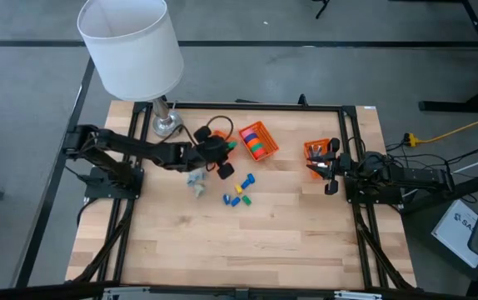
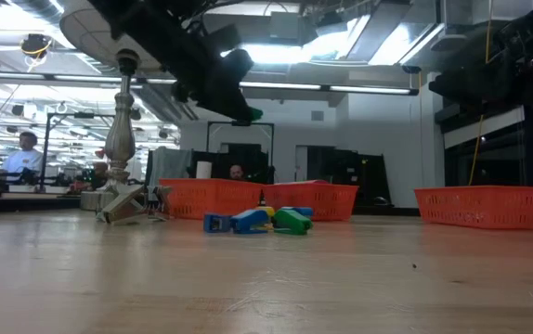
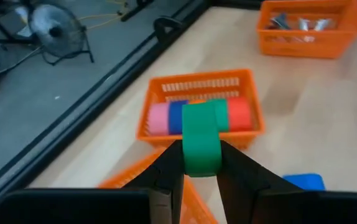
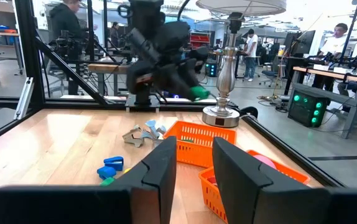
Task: Pick and place Stapler, Stapler remover, tape
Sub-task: Put the green stapler into the left orange bin
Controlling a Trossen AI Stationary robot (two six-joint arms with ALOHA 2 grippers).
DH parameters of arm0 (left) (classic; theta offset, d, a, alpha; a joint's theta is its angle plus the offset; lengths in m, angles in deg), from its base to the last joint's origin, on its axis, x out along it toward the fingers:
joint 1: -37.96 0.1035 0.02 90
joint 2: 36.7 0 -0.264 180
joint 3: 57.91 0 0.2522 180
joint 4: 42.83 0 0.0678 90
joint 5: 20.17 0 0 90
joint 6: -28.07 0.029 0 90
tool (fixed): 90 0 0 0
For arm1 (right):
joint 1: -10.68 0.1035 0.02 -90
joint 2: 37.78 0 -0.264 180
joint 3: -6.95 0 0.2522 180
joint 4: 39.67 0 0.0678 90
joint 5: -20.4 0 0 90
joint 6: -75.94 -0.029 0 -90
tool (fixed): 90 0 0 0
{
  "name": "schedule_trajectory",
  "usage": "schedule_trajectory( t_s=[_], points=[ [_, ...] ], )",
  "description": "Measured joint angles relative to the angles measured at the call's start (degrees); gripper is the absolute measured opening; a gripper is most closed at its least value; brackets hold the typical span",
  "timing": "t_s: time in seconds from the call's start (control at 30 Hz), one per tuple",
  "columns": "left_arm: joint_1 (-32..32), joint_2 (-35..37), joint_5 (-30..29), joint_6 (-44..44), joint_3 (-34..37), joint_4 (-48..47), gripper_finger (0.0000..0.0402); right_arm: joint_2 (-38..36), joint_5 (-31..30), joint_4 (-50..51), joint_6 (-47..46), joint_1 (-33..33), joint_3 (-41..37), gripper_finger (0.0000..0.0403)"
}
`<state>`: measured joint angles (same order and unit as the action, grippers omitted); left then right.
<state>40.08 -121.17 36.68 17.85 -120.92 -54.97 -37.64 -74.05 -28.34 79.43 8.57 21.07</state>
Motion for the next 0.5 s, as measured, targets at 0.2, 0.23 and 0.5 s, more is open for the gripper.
schedule_trajectory(
  t_s=[0.2, 0.23, 0.5],
  points=[
    [3.3, 1.1, -0.1, -1.0, 0.0, -0.8, 0.0072, 0.0, 0.0, 0.0, 0.0, 0.0, 0.0, 0.0108],
    [3.9, 1.2, -0.1, -1.1, 0.0, -1.3, 0.0072, 0.0, 0.0, 0.0, 0.0, 0.0, 0.0, 0.0108],
    [9.0, 1.2, 1.5, -6.0, 0.0, -10.3, 0.0072, 0.0, 0.0, 0.0, 0.0, 0.0, 0.0, 0.0108]
  ],
)
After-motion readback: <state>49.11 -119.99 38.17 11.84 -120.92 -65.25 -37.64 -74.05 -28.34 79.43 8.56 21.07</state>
